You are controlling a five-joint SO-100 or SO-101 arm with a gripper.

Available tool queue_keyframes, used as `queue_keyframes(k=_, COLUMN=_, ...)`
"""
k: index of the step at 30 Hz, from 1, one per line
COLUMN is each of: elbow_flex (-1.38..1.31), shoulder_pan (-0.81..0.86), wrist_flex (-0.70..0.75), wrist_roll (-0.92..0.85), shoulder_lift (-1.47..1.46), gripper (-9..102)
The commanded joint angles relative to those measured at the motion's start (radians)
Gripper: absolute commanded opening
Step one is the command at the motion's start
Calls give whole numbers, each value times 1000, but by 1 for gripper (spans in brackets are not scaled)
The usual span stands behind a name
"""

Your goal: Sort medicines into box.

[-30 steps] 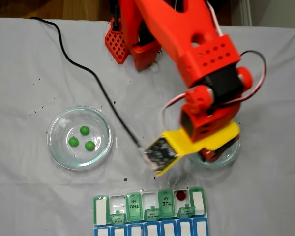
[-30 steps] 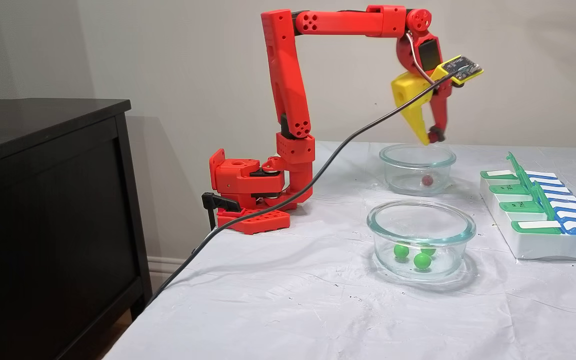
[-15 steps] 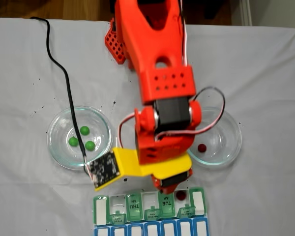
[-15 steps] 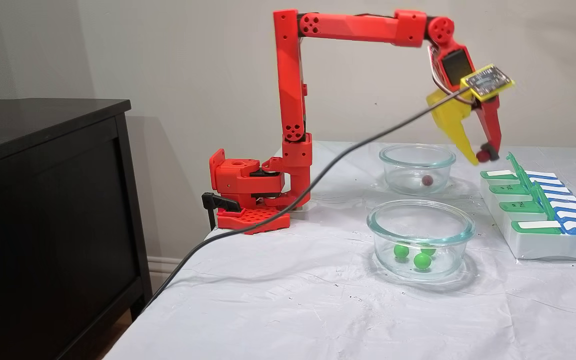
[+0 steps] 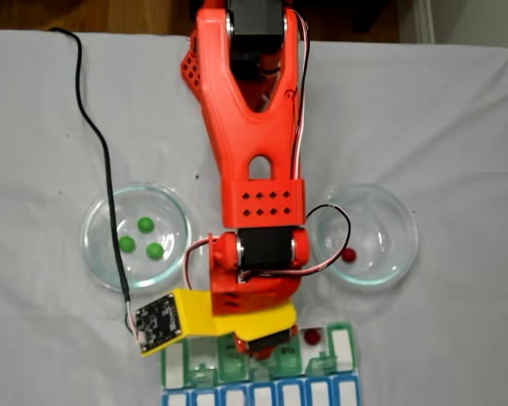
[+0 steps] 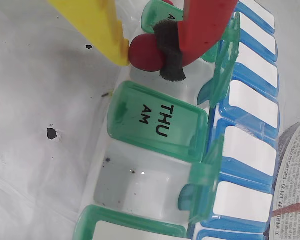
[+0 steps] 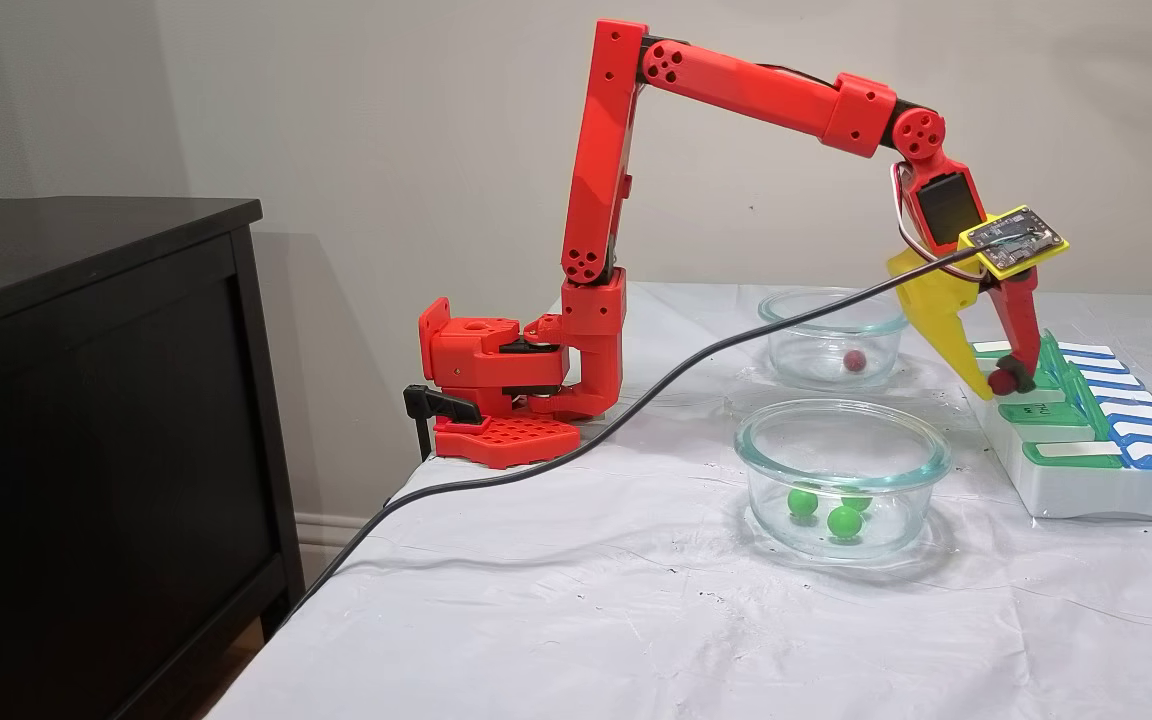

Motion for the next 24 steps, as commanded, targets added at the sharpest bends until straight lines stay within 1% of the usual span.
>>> queue_keyframes(k=1, elbow_flex=-81, shoulder_pan=-5, wrist_flex=-34, wrist_roll=-6, shoulder_lift=58, gripper=0)
queue_keyframes(k=10, elbow_flex=-58, shoulder_pan=-35, wrist_flex=-43, wrist_roll=-26, shoulder_lift=38, gripper=0)
queue_keyframes(k=13, elbow_flex=-63, shoulder_pan=-37, wrist_flex=-38, wrist_roll=-31, shoulder_lift=17, gripper=10)
queue_keyframes(k=16, elbow_flex=-69, shoulder_pan=-37, wrist_flex=-37, wrist_roll=-38, shoulder_lift=5, gripper=16)
queue_keyframes(k=22, elbow_flex=-57, shoulder_pan=-43, wrist_flex=-31, wrist_roll=-71, shoulder_lift=21, gripper=17)
queue_keyframes(k=24, elbow_flex=-44, shoulder_pan=-48, wrist_flex=-31, wrist_roll=-89, shoulder_lift=46, gripper=16)
